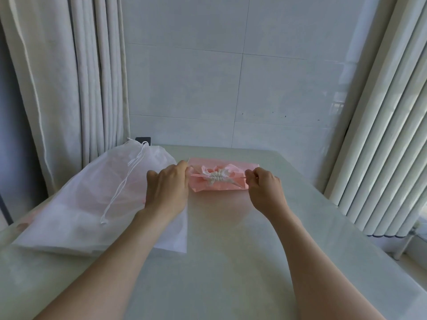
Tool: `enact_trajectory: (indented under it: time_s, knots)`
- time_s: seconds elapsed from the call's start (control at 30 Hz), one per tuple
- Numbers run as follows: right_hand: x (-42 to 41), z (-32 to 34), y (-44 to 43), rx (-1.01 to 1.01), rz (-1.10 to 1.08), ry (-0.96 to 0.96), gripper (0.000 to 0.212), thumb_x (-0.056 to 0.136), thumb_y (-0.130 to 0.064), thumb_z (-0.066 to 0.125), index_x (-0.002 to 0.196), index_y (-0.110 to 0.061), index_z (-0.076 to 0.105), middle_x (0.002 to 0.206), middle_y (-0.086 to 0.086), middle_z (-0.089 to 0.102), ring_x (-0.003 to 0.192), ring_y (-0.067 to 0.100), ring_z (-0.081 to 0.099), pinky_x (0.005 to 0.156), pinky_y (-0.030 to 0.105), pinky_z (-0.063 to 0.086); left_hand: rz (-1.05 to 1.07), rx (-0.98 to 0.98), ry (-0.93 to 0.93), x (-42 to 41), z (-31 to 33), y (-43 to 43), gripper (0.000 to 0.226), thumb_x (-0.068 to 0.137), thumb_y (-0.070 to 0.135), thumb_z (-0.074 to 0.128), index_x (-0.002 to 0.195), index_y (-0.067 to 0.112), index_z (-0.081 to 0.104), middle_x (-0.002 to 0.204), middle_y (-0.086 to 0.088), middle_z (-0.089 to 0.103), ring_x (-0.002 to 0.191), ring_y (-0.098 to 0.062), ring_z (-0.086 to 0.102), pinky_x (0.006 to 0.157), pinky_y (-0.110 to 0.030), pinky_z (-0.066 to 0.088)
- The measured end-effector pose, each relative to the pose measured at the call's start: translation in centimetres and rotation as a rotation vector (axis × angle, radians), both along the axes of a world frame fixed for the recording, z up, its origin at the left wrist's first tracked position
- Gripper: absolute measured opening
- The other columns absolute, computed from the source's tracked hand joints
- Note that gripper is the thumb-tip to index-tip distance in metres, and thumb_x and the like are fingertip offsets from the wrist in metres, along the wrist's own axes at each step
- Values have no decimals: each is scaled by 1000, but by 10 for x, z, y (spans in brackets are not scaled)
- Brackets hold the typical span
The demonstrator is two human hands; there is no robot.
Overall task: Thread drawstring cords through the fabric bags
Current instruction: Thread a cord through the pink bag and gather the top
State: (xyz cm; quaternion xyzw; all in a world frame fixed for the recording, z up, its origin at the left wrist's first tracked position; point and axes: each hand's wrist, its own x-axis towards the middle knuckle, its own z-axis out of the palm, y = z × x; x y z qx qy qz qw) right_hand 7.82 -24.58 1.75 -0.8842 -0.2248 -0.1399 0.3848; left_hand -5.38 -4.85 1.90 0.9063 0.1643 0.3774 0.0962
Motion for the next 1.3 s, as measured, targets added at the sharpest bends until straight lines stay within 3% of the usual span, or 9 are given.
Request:
enact_trajectory:
  time_s: [0.07,0.23,0.43,0.57,0.7,0.83,0.97,1.13,1.3]
  knots:
    - [-2,2,0,-34,47,23,44,96,-35,31,81,-9,64,80,8,68,82,35,60,77,42,51,9,-3,43,1,1,2,18,108,25,30,91,20,37,86,-3,60,73,-30,52,77,-41,32]
    - [-10,5,-4,-339,-17,-105,21,81,-15,53,91,-20,70,89,-4,63,86,26,59,86,37,39,24,189,106,1,-1,-2,13,93,7,46,90,18,39,85,-2,44,78,-30,46,73,-39,26]
    - [-8,4,1,-505,-200,-264,17,93,-16,58,99,-21,74,102,5,50,94,28,45,79,36,38,116,386,346,0,1,4,29,87,2,64,103,25,58,103,3,37,96,-24,35,74,-37,21]
    - [-15,12,2,-351,-243,-123,22,89,-12,55,98,-17,74,87,4,58,76,31,55,64,33,46,67,337,371,0,9,5,7,100,29,66,103,33,71,104,4,59,104,-26,54,75,-35,36]
    - [-16,11,11,-132,-170,-80,25,99,-13,49,105,-17,73,85,6,64,73,32,57,60,33,42,83,153,371,-7,16,-5,11,101,26,57,100,24,67,100,-5,67,89,-33,65,68,-34,41]
    - [-19,5,21,134,-33,-293,25,101,-3,47,109,-12,69,90,8,73,76,28,62,63,35,46,127,39,302,-9,18,-12,13,94,12,51,92,16,63,91,-8,60,78,-35,54,66,-34,41]
    - [-23,-1,24,196,211,-478,21,104,-4,51,114,-8,69,103,2,73,94,15,64,80,14,43,20,-47,233,-7,15,-11,13,97,15,49,87,18,58,81,-7,65,68,-35,63,68,-40,56]
    - [-26,-12,28,-96,424,-329,22,105,-20,36,99,-22,56,93,-4,65,84,23,59,73,43,50,-122,-30,34,-3,16,-15,12,106,21,53,95,20,56,81,-4,64,73,-32,59,64,-42,51]
    - [-25,-14,27,-268,378,-247,24,106,-22,31,96,-21,53,82,1,66,70,31,58,63,48,51,-375,-86,0,8,4,-17,8,103,13,60,104,17,67,93,2,75,87,-22,69,76,-39,54]
